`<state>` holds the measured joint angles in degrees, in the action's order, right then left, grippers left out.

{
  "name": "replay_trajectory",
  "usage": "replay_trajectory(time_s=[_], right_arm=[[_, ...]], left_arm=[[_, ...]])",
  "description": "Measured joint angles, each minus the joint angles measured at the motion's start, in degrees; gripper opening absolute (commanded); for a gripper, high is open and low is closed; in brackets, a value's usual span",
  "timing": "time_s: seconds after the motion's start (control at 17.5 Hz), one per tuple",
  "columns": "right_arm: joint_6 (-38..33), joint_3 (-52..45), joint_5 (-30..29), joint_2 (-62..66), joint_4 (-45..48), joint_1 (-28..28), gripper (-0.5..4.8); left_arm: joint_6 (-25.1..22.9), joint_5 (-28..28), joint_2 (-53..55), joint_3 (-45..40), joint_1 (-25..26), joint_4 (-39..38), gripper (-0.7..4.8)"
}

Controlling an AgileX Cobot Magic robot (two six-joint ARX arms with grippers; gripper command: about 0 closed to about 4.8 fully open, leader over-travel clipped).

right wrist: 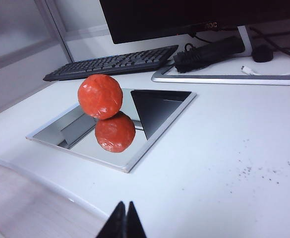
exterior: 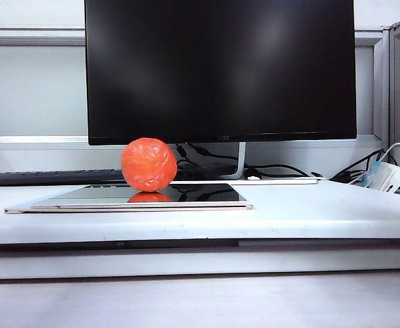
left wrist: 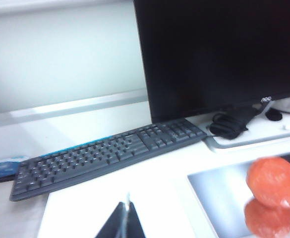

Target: Place the orange on the center of the mirror.

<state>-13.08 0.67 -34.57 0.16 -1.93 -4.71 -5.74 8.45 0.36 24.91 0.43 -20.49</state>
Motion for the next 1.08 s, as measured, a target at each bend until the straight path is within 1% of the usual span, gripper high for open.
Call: replay_trajectory(time_s=[0.06, 0.11, 0.29, 0.34, 0.46, 0.51, 0.63, 1.08], right_arm=[[0.0, 0.0, 0.0, 0.0, -0.1, 0.0, 0.0], [0.0, 0.0, 0.0, 0.0, -0.1, 0.0, 0.0], [0.0, 0.0, 0.1, 0.0, -0.1, 0.0, 0.0], [0.0, 0.0, 0.0, 0.0, -0.1, 0.0, 0.0], [0.0, 0.0, 0.0, 0.0, -0.1, 0.0, 0.0], [0.0, 0.0, 0.0, 0.0, -0.1, 0.0, 0.0], [0.0, 0.0, 0.0, 0.0, -0.1, 0.0, -0.01], [0.0, 0.0, 0.0, 0.0, -0.1, 0.0, 0.0]], left_arm=[[1.3, -0.1, -0.2, -3.2, 0.0, 3.9, -0.05], [1.4, -0.1, -0.2, -6.1, 0.0, 7.5, -0.05], [3.6, -0.6, -0.1, -16.7, 0.0, 14.8, -0.05], [4.8, -0.6, -0.1, -19.6, 0.1, 17.7, -0.05], [8.9, -0.6, -0.1, -23.6, 1.6, 22.2, -0.05], [10.7, -0.6, -0.1, -24.2, 2.4, 23.5, -0.05], [12.0, -0.7, -0.2, -24.4, 3.6, 24.5, -0.05], [11.1, -1.0, -0.2, -24.4, 3.5, 24.6, -0.05]])
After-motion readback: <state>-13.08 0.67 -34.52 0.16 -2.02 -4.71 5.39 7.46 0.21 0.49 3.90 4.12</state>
